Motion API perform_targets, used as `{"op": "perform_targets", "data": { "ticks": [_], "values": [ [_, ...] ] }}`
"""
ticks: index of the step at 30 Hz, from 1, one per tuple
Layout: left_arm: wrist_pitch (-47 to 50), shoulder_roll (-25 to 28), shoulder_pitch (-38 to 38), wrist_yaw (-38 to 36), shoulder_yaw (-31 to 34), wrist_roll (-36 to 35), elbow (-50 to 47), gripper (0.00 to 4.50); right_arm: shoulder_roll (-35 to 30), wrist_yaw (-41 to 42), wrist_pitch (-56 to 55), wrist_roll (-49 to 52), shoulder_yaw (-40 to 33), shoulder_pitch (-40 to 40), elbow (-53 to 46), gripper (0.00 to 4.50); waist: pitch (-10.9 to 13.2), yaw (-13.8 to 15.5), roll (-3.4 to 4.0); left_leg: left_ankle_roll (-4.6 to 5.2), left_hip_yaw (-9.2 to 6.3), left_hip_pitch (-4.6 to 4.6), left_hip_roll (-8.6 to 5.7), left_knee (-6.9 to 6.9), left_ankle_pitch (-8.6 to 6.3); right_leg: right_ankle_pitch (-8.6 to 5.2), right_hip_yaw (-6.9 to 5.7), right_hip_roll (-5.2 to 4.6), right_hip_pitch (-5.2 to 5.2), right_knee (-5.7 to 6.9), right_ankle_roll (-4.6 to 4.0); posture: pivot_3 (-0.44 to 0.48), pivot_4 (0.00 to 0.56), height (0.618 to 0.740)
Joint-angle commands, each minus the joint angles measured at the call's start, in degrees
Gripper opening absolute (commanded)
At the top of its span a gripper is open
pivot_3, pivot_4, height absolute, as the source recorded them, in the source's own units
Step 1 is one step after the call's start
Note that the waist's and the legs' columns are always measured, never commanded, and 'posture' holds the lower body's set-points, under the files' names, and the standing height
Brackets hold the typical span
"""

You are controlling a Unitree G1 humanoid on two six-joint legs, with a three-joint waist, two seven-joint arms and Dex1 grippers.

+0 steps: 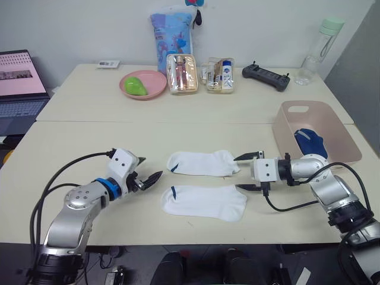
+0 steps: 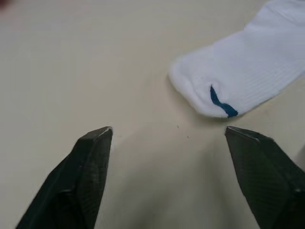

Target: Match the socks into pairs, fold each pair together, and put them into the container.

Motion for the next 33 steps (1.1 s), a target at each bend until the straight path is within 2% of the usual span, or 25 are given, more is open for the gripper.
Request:
{"op": "perform_targets", "data": {
  "ticks": [1, 4, 7, 13, 15, 17, 26, 27, 28, 33],
  "values": [
    [-16.3, 2.5, -3.3, -3.4, -5.8, 8.4, 7.1, 4.48, 1.2, -2.4, -3.8, -3.5, 1.1, -1.6, 1.3, 3.98, 0.0, 0.0, 0.02, 0.0, 0.03, 0.02, 0.0, -0.01, 0.0, 0.0, 0.02, 0.0, 0.0, 0.0, 0.0, 0.0, 0.15, 0.74],
    [-27.2, 2.1, -9.1, -3.2, -10.9, 14.7, 15.3, 4.48, 2.3, -5.1, -7.8, -7.9, 2.5, -4.4, 6.3, 3.98, 0.0, 0.0, 0.02, 0.01, 0.07, 0.07, -0.01, -0.01, 0.0, 0.02, 0.01, 0.0, 0.01, 0.02, -0.04, 0.0, 0.15, 0.74],
    [-34.0, 1.5, -12.7, -3.8, -14.1, 17.7, 21.4, 4.48, 3.1, -6.3, -10.3, -9.5, 3.2, -6.0, 9.7, 3.98, 0.0, 0.0, 0.03, 0.02, 0.15, 0.1, -0.01, -0.01, -0.01, 0.03, 0.05, 0.0, 0.02, 0.02, -0.04, 0.0, 0.15, 0.74],
    [-42.3, -0.2, -17.9, -3.1, -17.5, 22.2, 30.8, 4.48, 5.2, -6.3, -11.7, -8.5, 3.2, -6.6, 10.7, 3.98, -0.1, 0.0, 0.13, 0.09, 0.24, 0.34, -0.01, -0.01, -0.04, 0.03, 0.11, 0.0, 0.2, 0.06, -0.02, 0.0, 0.15, 0.74],
    [-44.2, -0.4, -18.9, -3.6, -17.9, 22.4, 32.2, 4.1, 6.1, -6.0, -12.1, -7.0, 2.8, -6.7, 10.1, 3.98, -0.2, 0.0, 0.22, 0.12, 0.27, 0.35, -0.01, -0.01, -0.05, 0.03, 0.13, 0.01, 0.2, 0.06, -0.02, 0.0, 0.15, 0.74],
    [-45.5, -0.6, -19.9, -4.1, -18.2, 22.4, 33.6, 3.6, 6.5, -5.8, -12.5, -6.5, 2.7, -6.9, 10.1, 3.4, -0.2, 0.0, 0.23, 0.13, 0.27, 0.35, 0.0, -0.01, -0.06, 0.03, 0.13, 0.01, 0.17, 0.08, -0.02, 0.0, 0.15, 0.74],
    [-46.7, -2.3, -21.9, -5.4, -18.8, 21.2, 36.7, 0.49, 6.6, -3.9, -12.3, -5.2, 2.7, -7.4, 9.8, 0.13, -0.2, 0.0, 0.23, 0.14, 0.27, 0.33, 0.0, 0.01, -0.06, 0.04, 0.12, 0.02, 0.16, 0.1, -0.01, 0.0, 0.15, 0.74],
    [-46.7, -2.3, -21.9, -5.4, -18.8, 21.0, 36.7, 0.18, 6.6, -3.8, -12.2, -5.0, 2.6, -7.4, 9.8, 0.0, -0.2, 0.0, 0.24, 0.14, 0.28, 0.33, -0.01, 0.01, -0.06, 0.04, 0.13, 0.02, 0.16, 0.09, -0.01, 0.0, 0.15, 0.74],
    [-46.3, -2.6, -22.1, -5.6, -18.5, 20.3, 36.6, 0.05, 6.6, -3.5, -11.9, -4.5, 2.4, -7.6, 9.8, 0.0, -0.2, 0.0, 0.24, 0.14, 0.29, 0.33, -0.01, 0.01, -0.06, 0.04, 0.14, 0.02, 0.15, 0.09, -0.01, 0.0, 0.15, 0.74],
    [-43.4, -3.1, -22.7, -7.0, -16.6, 16.3, 35.4, 0.05, 7.5, -2.9, -7.6, -0.8, 0.6, -8.7, 9.3, 0.0, -0.2, 0.0, 0.24, 0.14, 0.28, 0.32, 0.0, 0.01, -0.06, 0.03, 0.13, 0.02, 0.14, 0.09, -0.01, 0.0, 0.15, 0.74]
  ]
}}
